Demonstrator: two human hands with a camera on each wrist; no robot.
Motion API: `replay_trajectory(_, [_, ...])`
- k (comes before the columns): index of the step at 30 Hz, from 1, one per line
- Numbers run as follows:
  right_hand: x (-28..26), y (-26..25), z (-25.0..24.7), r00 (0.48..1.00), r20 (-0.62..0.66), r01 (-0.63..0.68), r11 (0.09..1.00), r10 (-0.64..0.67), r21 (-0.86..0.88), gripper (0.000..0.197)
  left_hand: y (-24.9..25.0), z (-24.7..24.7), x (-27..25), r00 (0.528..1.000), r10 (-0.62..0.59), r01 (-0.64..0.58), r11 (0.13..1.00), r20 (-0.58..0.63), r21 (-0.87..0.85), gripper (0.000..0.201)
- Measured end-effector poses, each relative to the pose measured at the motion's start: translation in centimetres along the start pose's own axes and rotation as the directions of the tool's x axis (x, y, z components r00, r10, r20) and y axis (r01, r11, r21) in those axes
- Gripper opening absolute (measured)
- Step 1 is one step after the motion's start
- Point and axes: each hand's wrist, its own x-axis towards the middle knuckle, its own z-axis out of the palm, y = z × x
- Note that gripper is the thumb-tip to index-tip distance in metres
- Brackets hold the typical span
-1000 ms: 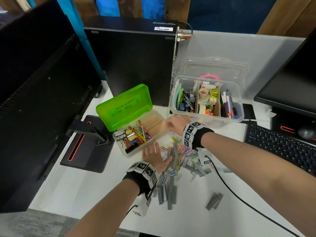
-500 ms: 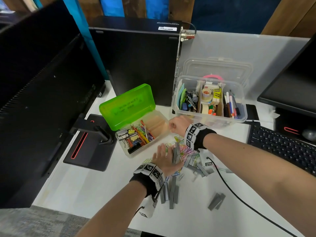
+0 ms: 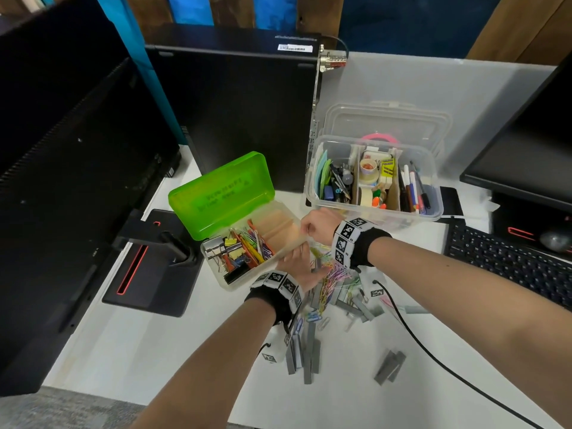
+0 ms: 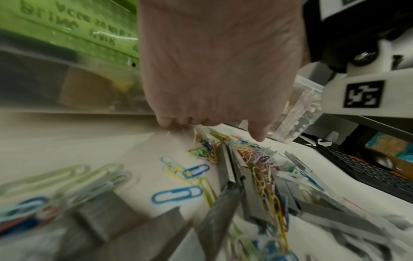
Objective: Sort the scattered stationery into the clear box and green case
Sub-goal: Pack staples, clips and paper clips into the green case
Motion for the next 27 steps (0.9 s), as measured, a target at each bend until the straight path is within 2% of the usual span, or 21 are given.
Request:
replay_trajectory(3, [0.2,0.3,0.2,0.999,0.015,-0.033,0.999,0.033,0.010,0.033,0.4,0.1,0.7,1.000,-0.003,0.003,1.000,0.017,0.008,0.092])
replay_trajectory(9, [-0.2,0.8,1.2,0.996,0.077,-0.039,0.999,0.037,0.029,0.037,1.1,1.0,0.7,0.986,0.137,-0.143,0.988,0.091,0.061,0.093])
replay_trajectory(14, [-0.8,1.1,2.1,0.992,0.121,-0.048,0.998,0.043,0.045,0.042,1.7,1.5,-0.9,0.965,0.237,-0.237,0.971,0.111,-0.007,0.087])
replay_trajectory(18, [-2.3,2.5,2.5,0.993,0.086,-0.085,0.993,0.077,0.087,0.056,0.5,0.4,-3.5,0.970,0.216,-0.222,0.974,0.112,0.042,0.082])
replay_trajectory(20, [-3.8,3.4,2.9,0.990,0.053,-0.138,0.988,0.134,0.073,0.055,-0.1,0.0,-4.6,0.978,0.159,-0.168,0.984,0.134,0.062,0.083])
replay_trajectory(22, [-5.1,4.3,4.1,0.983,0.111,-0.154,0.987,0.149,0.043,0.049,-0.3,0.3,-4.8,0.978,0.117,-0.131,0.989,0.171,0.072,0.085])
replay_trajectory(24, [-5.9,4.9,6.0,0.973,0.204,-0.100,0.994,0.105,-0.035,0.052,0.1,0.8,-4.5,0.972,0.121,-0.132,0.990,0.201,0.045,0.085])
replay_trajectory(27, [-6.9,4.9,7.7,0.968,0.233,-0.070,0.991,0.095,-0.113,0.055,1.0,1.2,-4.1,0.964,0.154,-0.158,0.987,0.216,0.005,0.084])
